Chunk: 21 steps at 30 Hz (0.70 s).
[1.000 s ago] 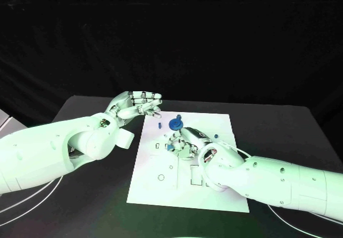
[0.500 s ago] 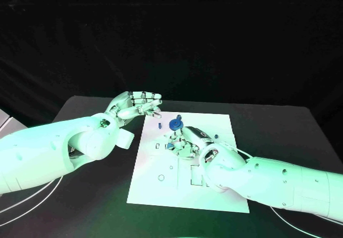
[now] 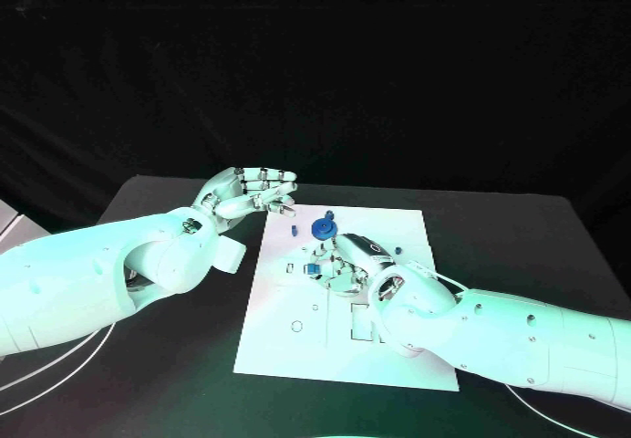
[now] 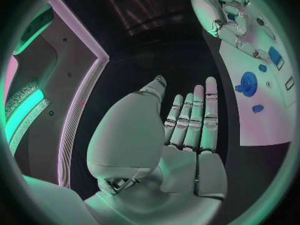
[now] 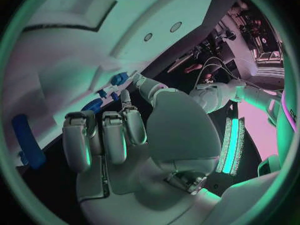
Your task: Assemble the parts on the task board
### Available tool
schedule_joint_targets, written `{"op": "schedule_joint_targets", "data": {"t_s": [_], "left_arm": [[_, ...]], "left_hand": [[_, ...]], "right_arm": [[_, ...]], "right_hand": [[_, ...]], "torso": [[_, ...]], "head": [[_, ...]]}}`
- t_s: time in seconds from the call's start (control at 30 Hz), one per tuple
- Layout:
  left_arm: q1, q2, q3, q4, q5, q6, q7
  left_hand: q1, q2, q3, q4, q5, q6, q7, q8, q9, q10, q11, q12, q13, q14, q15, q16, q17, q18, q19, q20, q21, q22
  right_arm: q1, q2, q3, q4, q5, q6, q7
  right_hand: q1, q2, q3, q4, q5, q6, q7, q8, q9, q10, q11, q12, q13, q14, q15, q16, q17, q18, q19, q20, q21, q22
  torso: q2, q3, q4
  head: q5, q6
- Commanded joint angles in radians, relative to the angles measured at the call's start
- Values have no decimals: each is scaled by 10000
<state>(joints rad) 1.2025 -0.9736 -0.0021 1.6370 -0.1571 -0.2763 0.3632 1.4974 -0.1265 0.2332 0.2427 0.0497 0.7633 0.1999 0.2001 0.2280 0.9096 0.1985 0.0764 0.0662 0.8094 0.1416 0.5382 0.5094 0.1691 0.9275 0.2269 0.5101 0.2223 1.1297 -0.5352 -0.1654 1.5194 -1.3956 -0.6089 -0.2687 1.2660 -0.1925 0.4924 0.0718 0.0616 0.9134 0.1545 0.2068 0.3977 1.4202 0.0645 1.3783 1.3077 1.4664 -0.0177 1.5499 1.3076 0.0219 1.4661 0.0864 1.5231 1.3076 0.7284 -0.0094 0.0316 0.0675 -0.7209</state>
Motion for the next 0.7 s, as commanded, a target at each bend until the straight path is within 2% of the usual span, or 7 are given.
{"op": "schedule_joint_targets", "data": {"t_s": [0.03,0.33,0.53,0.7], "left_arm": [[5,6,6,21,39,127,78],[5,-7,5,24,39,125,73],[5,-16,5,26,39,124,69],[5,-27,5,29,39,118,68]], "left_hand": [[75,3,-31,-37,-8,-56,416,20,-9,-44,-4,-67,-8,-53,9,35,12,104,-52,15,41,13],[74,1,-36,-39,-8,-66,413,18,-11,-52,-3,-71,-9,-58,9,39,11,104,-57,16,46,15],[74,1,-36,-39,-8,-66,413,18,-11,-52,-3,-71,-9,-58,9,39,11,104,-57,16,46,15],[74,1,-36,-39,-8,-66,413,18,-11,-52,-3,-71,-9,-58,9,39,11,104,-57,16,46,15]], "right_arm": [[3,-8,3,64,-421,452,-233],[67,-18,29,306,-1217,650,-931],[322,33,46,377,-1532,1060,-1313],[549,80,50,434,-1662,1448,-1455]], "right_hand": [[24,-42,-33,1,-33,-16,-23,-2,-5,-11,27,24,1131,946,90,24,2231,-86,839,40,-19,2240],[38,-45,-39,-4,-34,12,-29,15,-2,-6,23,31,1135,949,89,28,2240,-87,841,43,-16,2243],[27,-86,-72,-1,-38,12,-28,16,-7,-12,24,23,1128,948,88,26,2235,-89,844,46,-9,2248],[27,-86,-72,-1,-38,12,-28,16,-7,-12,24,23,1128,948,88,26,2235,-89,844,46,-9,2248]], "torso": [[15,1,2],[11,0,7],[0,-19,7],[5,-17,10]], "head": [[-6,-9],[-1,-38],[6,-52],[14,-54]]}}
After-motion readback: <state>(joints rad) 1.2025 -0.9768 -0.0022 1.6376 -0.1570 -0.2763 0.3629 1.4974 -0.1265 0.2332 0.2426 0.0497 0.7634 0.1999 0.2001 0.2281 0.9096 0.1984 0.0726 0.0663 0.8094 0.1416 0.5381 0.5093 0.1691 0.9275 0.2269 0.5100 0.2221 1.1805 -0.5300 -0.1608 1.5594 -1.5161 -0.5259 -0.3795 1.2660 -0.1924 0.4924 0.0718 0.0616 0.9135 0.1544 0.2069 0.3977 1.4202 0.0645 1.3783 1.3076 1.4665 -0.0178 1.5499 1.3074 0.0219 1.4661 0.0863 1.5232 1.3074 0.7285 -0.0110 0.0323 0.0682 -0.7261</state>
